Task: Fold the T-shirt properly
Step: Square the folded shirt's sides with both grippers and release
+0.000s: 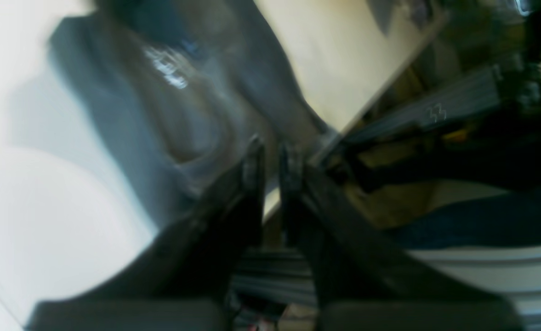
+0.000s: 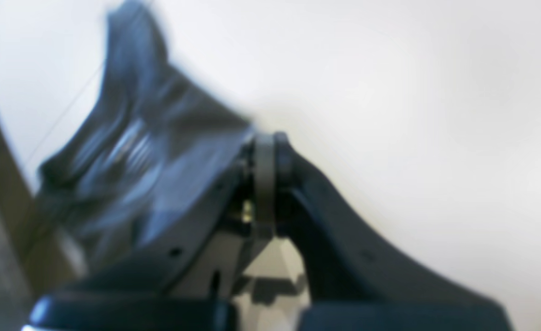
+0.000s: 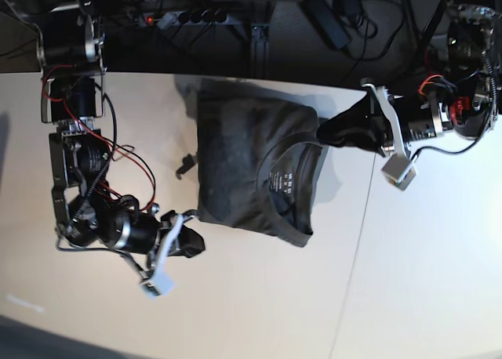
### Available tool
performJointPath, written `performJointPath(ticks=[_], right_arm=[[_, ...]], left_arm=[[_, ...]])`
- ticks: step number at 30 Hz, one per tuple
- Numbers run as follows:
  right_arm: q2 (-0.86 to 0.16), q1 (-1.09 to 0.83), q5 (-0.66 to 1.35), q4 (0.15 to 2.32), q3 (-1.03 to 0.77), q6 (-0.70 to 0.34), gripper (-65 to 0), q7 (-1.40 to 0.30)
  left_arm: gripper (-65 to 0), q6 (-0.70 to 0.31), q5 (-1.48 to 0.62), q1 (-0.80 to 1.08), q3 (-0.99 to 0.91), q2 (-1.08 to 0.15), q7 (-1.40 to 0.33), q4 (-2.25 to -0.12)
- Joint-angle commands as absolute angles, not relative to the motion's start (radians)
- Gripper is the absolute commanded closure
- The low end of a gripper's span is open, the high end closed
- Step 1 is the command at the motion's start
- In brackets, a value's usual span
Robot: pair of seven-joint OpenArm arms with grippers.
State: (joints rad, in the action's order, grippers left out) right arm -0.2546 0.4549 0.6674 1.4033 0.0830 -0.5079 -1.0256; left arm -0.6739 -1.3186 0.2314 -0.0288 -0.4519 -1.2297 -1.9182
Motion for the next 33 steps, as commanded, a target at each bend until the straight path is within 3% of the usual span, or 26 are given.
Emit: performJointPath(ticks=[1, 7, 11, 17, 26, 33], right_arm=[[-0.244, 0.522, 0.651, 1.381, 0.076, -0.598, 0.0, -0.978], [-0.168, 0.693, 0.503, 1.136, 0.124, -0.598, 0.0, -0.923], [-0.157, 0.753, 0.487, 1.042, 0.269, -0.598, 0.0, -0.924], [-0.175, 0.756, 0.503, 1.025, 0.495, -0.598, 0.0, -0.941], [-0.354, 0.719, 0.855, 1.091, 0.599, -0.598, 0.0, -1.095], [-0.506, 0.536, 0.932, 1.320, 0.599, -0.599, 0.0, -1.156]], left_arm=[[-4.0, -0.698, -1.332, 0.239, -0.020, -0.457, -1.208, -1.947], [-3.9, -0.698, -1.129, 0.249, 0.109, -0.411, -1.094, -1.946], [-3.9, -0.698, -0.979, 0.241, 0.162, -0.410, -0.999, -1.917], [-3.9, -0.698, -0.882, 0.179, 0.168, -0.413, -0.990, -1.795], [-3.9, -0.698, -0.717, 0.039, 0.177, -0.445, -0.786, -1.509], [-3.9, -0.698, -0.714, -0.151, 0.211, -0.448, -0.759, -1.361]])
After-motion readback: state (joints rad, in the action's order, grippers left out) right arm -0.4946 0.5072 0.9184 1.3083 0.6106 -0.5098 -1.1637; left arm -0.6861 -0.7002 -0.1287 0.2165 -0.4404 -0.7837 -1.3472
